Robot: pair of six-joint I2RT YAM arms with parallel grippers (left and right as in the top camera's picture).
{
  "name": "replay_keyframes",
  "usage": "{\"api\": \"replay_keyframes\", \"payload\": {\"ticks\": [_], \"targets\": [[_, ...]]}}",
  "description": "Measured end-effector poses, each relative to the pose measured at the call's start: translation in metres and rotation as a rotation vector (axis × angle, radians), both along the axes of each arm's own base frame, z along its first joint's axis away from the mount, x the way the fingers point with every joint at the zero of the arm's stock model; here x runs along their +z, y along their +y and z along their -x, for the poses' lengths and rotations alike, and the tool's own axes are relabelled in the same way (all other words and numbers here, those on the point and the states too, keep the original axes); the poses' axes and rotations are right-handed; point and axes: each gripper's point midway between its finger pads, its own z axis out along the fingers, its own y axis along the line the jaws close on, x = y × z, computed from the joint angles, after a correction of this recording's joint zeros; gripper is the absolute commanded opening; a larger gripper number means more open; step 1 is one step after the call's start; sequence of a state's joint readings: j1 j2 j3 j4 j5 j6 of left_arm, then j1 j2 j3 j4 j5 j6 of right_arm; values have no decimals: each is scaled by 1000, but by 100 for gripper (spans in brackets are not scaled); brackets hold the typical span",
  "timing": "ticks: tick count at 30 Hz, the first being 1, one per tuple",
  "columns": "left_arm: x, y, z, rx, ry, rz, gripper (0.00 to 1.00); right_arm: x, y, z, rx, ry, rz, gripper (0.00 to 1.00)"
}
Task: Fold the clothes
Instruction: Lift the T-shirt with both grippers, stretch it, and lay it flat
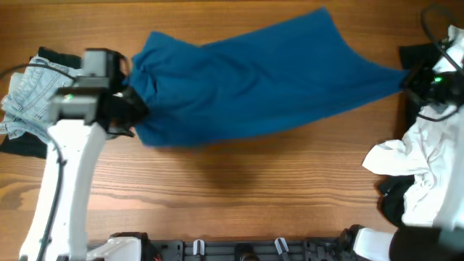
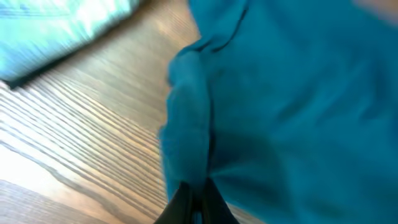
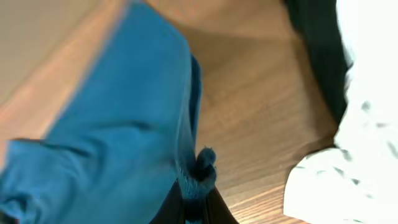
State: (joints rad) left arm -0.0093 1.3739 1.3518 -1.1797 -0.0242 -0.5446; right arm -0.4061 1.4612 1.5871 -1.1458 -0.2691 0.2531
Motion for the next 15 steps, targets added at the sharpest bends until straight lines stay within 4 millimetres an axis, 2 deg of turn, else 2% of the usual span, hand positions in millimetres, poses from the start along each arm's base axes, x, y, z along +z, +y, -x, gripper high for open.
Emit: {"api": "replay_keyframes", "payload": {"ticks": [2, 3, 5, 9, 12, 13, 15], "targets": [[33, 10, -3, 12, -95, 19, 4, 42, 4, 10, 11, -96, 49, 4], [56, 14, -4, 16, -162, 39, 4, 66, 7, 17, 13, -154, 77, 4], [96, 21, -5, 23, -280, 67, 4, 102, 12, 28, 15, -246, 119, 4], [179, 35, 7, 39, -522, 59, 4, 187, 25, 60, 11, -475, 224, 4], [223, 39, 16, 36, -659, 26, 4, 226, 29, 76, -2, -578, 280, 4], [238, 38, 18, 28, -711, 14, 4, 234, 30, 80, -6, -600, 292, 4], [251, 36, 23, 23, -759, 3, 4, 240, 30, 82, -11, -616, 303, 4]]}}
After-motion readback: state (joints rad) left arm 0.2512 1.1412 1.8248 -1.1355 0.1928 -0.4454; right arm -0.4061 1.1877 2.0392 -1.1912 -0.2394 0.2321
